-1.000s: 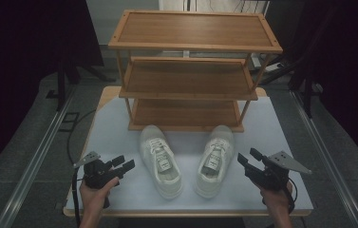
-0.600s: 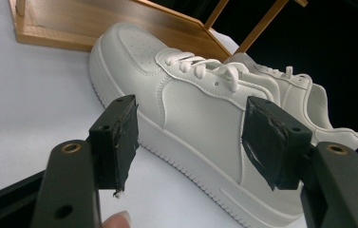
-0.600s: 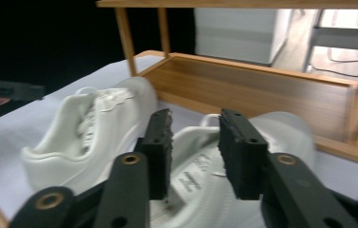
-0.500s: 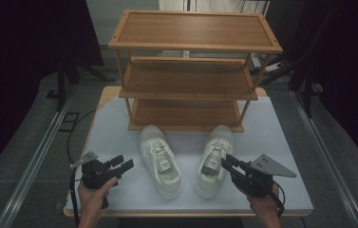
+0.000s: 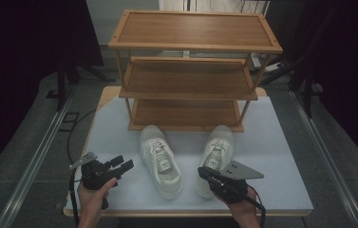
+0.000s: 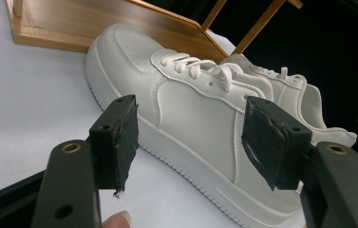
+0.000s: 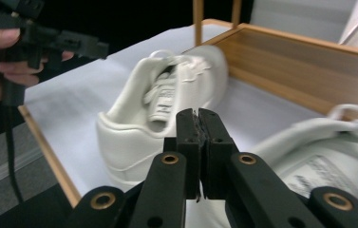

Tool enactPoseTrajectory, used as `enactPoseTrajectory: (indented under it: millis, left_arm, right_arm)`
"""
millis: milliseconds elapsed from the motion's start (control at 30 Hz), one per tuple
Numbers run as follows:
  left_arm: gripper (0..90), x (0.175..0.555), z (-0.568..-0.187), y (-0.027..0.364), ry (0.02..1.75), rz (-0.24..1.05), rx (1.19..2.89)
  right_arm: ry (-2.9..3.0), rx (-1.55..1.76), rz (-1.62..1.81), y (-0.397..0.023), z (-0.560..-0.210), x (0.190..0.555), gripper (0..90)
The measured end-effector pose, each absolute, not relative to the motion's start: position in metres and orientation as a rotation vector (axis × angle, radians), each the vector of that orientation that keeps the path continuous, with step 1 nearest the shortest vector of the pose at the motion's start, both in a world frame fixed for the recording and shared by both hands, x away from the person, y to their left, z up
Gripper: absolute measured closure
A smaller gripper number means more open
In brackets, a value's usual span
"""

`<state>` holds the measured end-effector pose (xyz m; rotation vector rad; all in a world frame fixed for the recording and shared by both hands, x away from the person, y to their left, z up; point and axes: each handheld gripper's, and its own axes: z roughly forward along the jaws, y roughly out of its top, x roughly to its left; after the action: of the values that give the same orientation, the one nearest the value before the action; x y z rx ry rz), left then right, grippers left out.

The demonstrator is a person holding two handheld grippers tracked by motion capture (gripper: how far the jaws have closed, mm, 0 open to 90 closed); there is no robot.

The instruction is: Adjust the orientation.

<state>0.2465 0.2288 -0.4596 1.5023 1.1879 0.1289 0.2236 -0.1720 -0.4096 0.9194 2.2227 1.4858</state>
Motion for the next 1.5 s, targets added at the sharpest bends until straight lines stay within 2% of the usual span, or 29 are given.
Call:
enactPoseTrajectory:
  millis: [267,600,867,1500]
  left_arm:
    - [37.2,0.248,-0.463,0.226,1.192,0.114,1.512]
    - [37.3,0.247,-0.463,0.231,1.199,0.114,1.494]
    - [37.3,0.245,-0.461,0.232,1.196,0.117,1.487]
    - [37.2,0.242,-0.460,0.251,1.227,0.139,1.439]
  right_arm:
    - [2.311,0.896,1.428,-0.138,-0.424,0.230,89.2]
    - [2.335,0.869,1.320,-0.118,-0.435,0.225,89.3]
    - [2.368,0.834,1.371,-0.107,-0.437,0.215,89.3]
    - [2.487,0.683,1.545,-0.033,-0.449,0.214,87.4]
